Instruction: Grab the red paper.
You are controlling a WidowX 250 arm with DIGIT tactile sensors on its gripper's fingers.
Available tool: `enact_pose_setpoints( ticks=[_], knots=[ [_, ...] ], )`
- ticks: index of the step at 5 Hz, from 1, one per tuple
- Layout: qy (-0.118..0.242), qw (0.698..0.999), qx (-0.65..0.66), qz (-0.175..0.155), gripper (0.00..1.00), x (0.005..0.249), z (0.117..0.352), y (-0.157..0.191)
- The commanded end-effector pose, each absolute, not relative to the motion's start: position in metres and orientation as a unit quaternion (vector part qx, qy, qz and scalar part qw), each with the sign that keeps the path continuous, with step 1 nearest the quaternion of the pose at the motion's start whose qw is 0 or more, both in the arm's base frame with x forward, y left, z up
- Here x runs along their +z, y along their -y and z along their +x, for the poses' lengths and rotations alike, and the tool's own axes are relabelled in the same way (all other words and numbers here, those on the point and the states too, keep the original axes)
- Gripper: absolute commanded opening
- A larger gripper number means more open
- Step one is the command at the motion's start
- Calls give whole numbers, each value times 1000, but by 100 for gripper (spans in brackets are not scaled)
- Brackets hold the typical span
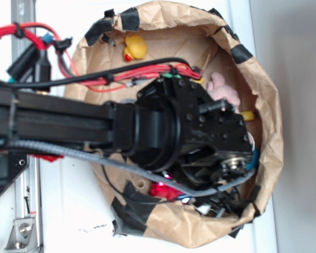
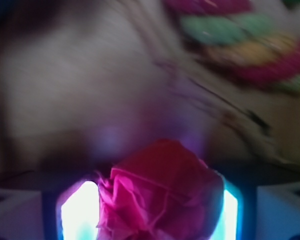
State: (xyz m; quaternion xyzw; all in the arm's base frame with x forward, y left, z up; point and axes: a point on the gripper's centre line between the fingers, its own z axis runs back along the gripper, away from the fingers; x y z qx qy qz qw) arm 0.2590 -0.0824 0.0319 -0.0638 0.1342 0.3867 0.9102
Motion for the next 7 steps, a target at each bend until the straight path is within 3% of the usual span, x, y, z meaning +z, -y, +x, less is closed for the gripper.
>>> enact_pose_setpoints(
  ticks=[1, 2, 3, 4, 5, 6, 7],
  knots=[
    [-30, 930, 364, -36, 0, 83, 254, 53],
    [64, 956, 284, -38, 0, 121, 259, 32],
    [148, 974, 167, 27, 0, 157, 264, 22],
    [174, 977, 107, 59, 0, 162, 271, 19],
    [182, 982, 47, -14, 0, 144, 282, 20],
    [177, 983, 21, -37, 0, 143, 283, 28],
    [174, 984, 28, -36, 0, 144, 282, 31]
  ],
)
